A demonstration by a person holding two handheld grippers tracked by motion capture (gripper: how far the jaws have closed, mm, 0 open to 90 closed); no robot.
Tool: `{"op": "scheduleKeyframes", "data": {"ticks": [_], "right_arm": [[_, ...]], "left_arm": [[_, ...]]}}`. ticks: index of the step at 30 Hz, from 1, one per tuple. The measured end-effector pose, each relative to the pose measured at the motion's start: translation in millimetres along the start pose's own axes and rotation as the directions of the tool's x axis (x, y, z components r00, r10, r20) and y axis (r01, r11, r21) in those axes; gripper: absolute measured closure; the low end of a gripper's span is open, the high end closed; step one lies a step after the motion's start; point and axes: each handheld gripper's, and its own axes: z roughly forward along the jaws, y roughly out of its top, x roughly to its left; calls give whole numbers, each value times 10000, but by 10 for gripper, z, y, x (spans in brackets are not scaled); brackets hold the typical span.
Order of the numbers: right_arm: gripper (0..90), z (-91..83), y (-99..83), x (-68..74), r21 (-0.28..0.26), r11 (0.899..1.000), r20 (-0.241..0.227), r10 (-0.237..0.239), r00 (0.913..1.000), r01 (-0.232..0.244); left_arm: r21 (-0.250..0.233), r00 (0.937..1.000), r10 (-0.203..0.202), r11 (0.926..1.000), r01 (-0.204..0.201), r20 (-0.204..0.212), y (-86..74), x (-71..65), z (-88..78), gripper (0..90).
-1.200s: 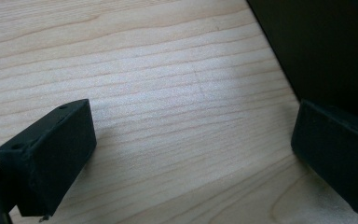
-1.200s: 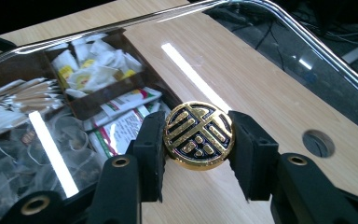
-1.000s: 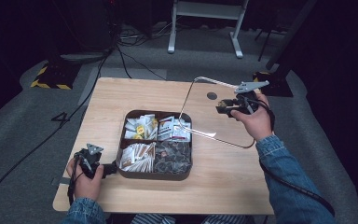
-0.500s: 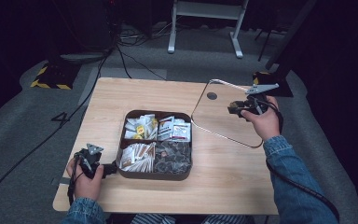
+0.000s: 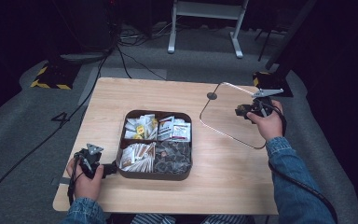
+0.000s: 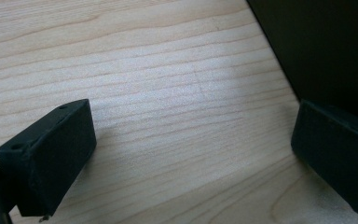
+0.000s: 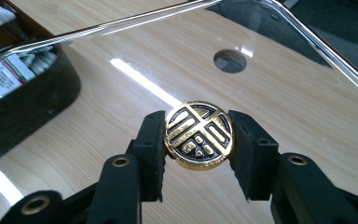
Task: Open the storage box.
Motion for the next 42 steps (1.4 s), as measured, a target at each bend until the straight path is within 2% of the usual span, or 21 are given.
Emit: {"op": "scheduleKeyframes", "data": {"ticks": [8, 23, 30, 34, 42], "right_arm": [[585, 168, -195, -82, 268, 9995, 1, 154, 9999, -154], [585, 446, -513, -104, 798, 9965, -48, 265, 9996, -260], [585, 527, -610, -94, 1225, 9924, 29, 50, 10000, -53], [584, 558, -643, -106, 1192, 9926, 25, 252, 9997, -253], [584, 599, -681, -120, 1274, 9914, -20, 292, 9996, -287]], "left_arm": [[1, 10000, 1, 10000, -1, 0, 0, 0, 0, 1], [2, 10000, 21, 10000, -21, -34, -2, -1, -4, 3], [2, 10000, 23, 10000, -23, -27, -2, -1, -3, 2], [1, 10000, 21, 10000, -21, -26, -2, 0, -3, 2], [10, 10000, 38, 10000, -38, -25, -10, -3, -11, 2]]}}
